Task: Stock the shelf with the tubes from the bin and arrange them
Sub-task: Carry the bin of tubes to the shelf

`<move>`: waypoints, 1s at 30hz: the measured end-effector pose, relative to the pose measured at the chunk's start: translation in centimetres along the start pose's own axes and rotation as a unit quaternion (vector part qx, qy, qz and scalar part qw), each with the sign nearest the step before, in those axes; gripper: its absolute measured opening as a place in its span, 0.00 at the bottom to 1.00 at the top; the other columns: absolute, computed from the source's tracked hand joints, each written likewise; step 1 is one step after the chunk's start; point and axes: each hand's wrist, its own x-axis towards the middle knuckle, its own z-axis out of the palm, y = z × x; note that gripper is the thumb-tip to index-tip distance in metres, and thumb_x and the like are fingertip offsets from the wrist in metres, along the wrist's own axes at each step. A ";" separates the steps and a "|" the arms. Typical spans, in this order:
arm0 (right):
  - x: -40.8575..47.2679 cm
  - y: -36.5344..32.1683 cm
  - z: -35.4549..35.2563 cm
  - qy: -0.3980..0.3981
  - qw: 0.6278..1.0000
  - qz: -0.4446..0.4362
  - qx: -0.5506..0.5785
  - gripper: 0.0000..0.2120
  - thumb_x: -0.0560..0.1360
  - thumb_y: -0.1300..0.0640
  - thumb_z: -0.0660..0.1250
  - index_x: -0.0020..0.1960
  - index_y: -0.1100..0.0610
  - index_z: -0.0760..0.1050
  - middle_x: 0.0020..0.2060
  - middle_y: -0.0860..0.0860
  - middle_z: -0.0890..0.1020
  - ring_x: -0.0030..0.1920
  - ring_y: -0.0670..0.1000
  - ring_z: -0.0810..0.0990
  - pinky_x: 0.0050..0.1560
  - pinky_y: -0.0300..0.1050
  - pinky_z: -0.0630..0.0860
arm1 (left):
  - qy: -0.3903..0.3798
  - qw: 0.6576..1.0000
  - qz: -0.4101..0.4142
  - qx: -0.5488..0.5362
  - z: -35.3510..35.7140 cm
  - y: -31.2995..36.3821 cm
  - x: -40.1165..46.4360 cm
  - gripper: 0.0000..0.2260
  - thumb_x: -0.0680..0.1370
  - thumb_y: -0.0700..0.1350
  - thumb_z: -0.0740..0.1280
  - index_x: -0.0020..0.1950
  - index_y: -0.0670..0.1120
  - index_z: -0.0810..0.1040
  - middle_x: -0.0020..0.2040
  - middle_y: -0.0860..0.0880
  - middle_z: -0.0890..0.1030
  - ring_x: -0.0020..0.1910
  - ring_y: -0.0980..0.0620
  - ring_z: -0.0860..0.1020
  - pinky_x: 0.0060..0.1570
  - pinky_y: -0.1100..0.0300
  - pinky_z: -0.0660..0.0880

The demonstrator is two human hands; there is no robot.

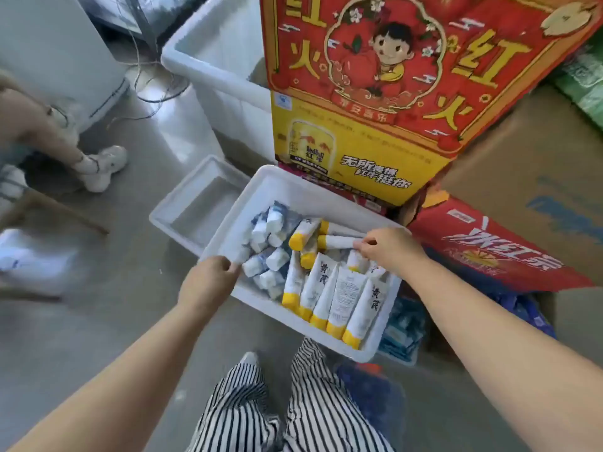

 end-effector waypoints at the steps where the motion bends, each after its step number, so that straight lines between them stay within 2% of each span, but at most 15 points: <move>1: 1.3 0.1 -0.3 0.002 1.000 -0.010 -0.006 0.20 0.78 0.48 0.59 0.31 0.57 0.64 0.28 0.52 0.66 0.29 0.50 0.64 0.31 0.47 0.54 | -0.007 0.999 -0.031 -0.012 0.6 -0.1 0.4 0.16 0.77 0.48 0.58 0.40 0.37 0.76 0.40 0.41 0.80 0.43 0.41 0.77 0.39 0.55 0.70; 4: 6.0 1.1 -0.6 -0.015 1.000 -0.010 -0.009 0.23 0.78 0.50 0.59 0.30 0.62 0.62 0.28 0.54 0.63 0.32 0.52 0.63 0.34 0.46 0.52 | 0.000 0.991 -0.119 -0.055 2.7 -0.9 1.2 0.16 0.78 0.48 0.58 0.42 0.39 0.78 0.43 0.43 0.81 0.45 0.43 0.77 0.41 0.56 0.69; 6: 8.7 1.5 -0.3 -0.018 1.000 -0.013 0.009 0.22 0.78 0.49 0.60 0.30 0.59 0.60 0.28 0.54 0.62 0.35 0.53 0.65 0.33 0.46 0.52 | -0.008 0.980 -0.181 -0.080 4.2 -1.7 1.4 0.17 0.79 0.49 0.57 0.38 0.40 0.77 0.41 0.42 0.80 0.41 0.43 0.75 0.38 0.56 0.66; 7: 9.8 1.7 -0.2 -0.014 1.000 -0.020 0.019 0.20 0.77 0.49 0.61 0.32 0.59 0.64 0.30 0.55 0.66 0.37 0.55 0.67 0.33 0.46 0.55 | -0.016 0.972 -0.218 -0.089 5.1 -2.1 1.3 0.18 0.79 0.51 0.57 0.37 0.41 0.75 0.39 0.42 0.78 0.40 0.44 0.74 0.37 0.56 0.66; 8: 10.9 1.9 0.0 -0.012 0.999 -0.021 0.027 0.15 0.77 0.49 0.62 0.37 0.59 0.70 0.35 0.57 0.73 0.41 0.56 0.72 0.36 0.45 0.61 | -0.024 0.962 -0.257 -0.096 6.0 -2.5 1.0 0.19 0.79 0.54 0.57 0.38 0.41 0.73 0.37 0.42 0.77 0.39 0.44 0.73 0.37 0.56 0.65; 9: 12.0 2.1 0.2 -0.011 0.999 -0.019 0.033 0.13 0.76 0.49 0.63 0.48 0.59 0.75 0.46 0.57 0.78 0.49 0.57 0.75 0.42 0.45 0.67 | -0.039 0.946 -0.299 -0.118 7.1 -2.9 0.8 0.21 0.78 0.58 0.57 0.41 0.40 0.73 0.37 0.42 0.76 0.40 0.43 0.74 0.38 0.55 0.66; 11: 13.6 2.3 0.5 -0.018 1.000 -0.017 0.013 0.23 0.76 0.47 0.63 0.66 0.59 0.69 0.65 0.57 0.73 0.64 0.57 0.71 0.59 0.47 0.69 | -0.053 0.901 -0.381 -0.198 9.0 -3.2 0.4 0.30 0.74 0.64 0.59 0.58 0.37 0.71 0.52 0.38 0.77 0.52 0.40 0.75 0.49 0.51 0.70; 13: 15.1 2.1 0.8 -0.022 0.999 -0.024 -0.012 0.30 0.76 0.45 0.62 0.73 0.58 0.60 0.72 0.56 0.64 0.71 0.56 0.63 0.68 0.50 0.62 | -0.058 0.850 -0.437 -0.287 10.5 -2.7 0.9 0.35 0.74 0.64 0.59 0.71 0.40 0.62 0.67 0.39 0.70 0.65 0.39 0.69 0.61 0.48 0.66; 15: 16.2 1.9 1.3 -0.042 0.999 -0.028 -0.007 0.32 0.77 0.44 0.60 0.75 0.57 0.55 0.74 0.55 0.59 0.74 0.56 0.58 0.71 0.50 0.58 | -0.074 0.789 -0.445 -0.418 12.0 -2.1 1.4 0.32 0.76 0.64 0.56 0.70 0.42 0.64 0.63 0.42 0.73 0.62 0.41 0.71 0.58 0.51 0.66; 17: 17.6 1.8 1.8 -0.059 0.998 -0.025 0.018 0.31 0.77 0.44 0.59 0.74 0.58 0.58 0.73 0.56 0.60 0.73 0.56 0.60 0.69 0.49 0.60 | -0.077 0.724 -0.429 -0.534 13.3 -1.3 1.9 0.26 0.78 0.62 0.54 0.66 0.43 0.68 0.54 0.43 0.77 0.51 0.45 0.77 0.51 0.55 0.71; 19: 18.8 1.7 2.3 -0.058 0.998 -0.009 0.023 0.29 0.77 0.44 0.58 0.72 0.60 0.62 0.71 0.58 0.64 0.70 0.57 0.64 0.67 0.49 0.63 | -0.053 0.729 -0.411 -0.544 14.6 -0.9 2.2 0.23 0.79 0.59 0.54 0.63 0.42 0.68 0.51 0.42 0.79 0.43 0.47 0.79 0.40 0.56 0.75; 23: 20.7 2.0 3.0 -0.067 0.996 0.006 0.066 0.29 0.76 0.40 0.57 0.67 0.61 0.68 0.65 0.59 0.72 0.64 0.57 0.72 0.58 0.47 0.69 | -0.019 0.762 -0.400 -0.509 15.6 -1.4 2.2 0.21 0.80 0.57 0.54 0.56 0.39 0.71 0.42 0.40 0.79 0.37 0.45 0.79 0.26 0.60 0.76; 27: 20.8 1.9 3.0 -0.066 0.992 0.024 0.103 0.27 0.76 0.41 0.59 0.60 0.63 0.73 0.57 0.60 0.77 0.57 0.58 0.76 0.51 0.45 0.69 | 0.000 0.785 -0.393 -0.478 15.6 -2.1 1.9 0.19 0.80 0.57 0.55 0.44 0.42 0.72 0.36 0.39 0.78 0.33 0.44 0.79 0.24 0.62 0.76; 29: 20.1 2.4 2.8 -0.048 0.995 0.022 0.083 0.24 0.75 0.40 0.61 0.43 0.63 0.76 0.40 0.60 0.79 0.40 0.57 0.77 0.38 0.46 0.69 | 0.016 0.790 -0.380 -0.481 15.2 -2.2 1.5 0.18 0.80 0.56 0.56 0.41 0.43 0.72 0.36 0.40 0.78 0.32 0.44 0.78 0.25 0.60 0.76; 30: 19.5 2.7 2.8 -0.039 0.996 0.027 0.074 0.24 0.75 0.40 0.61 0.32 0.59 0.69 0.29 0.57 0.72 0.30 0.55 0.71 0.31 0.45 0.62 | 0.026 0.797 -0.370 -0.477 14.9 -2.2 1.3 0.18 0.80 0.55 0.56 0.40 0.43 0.71 0.36 0.40 0.77 0.32 0.44 0.78 0.25 0.58 0.77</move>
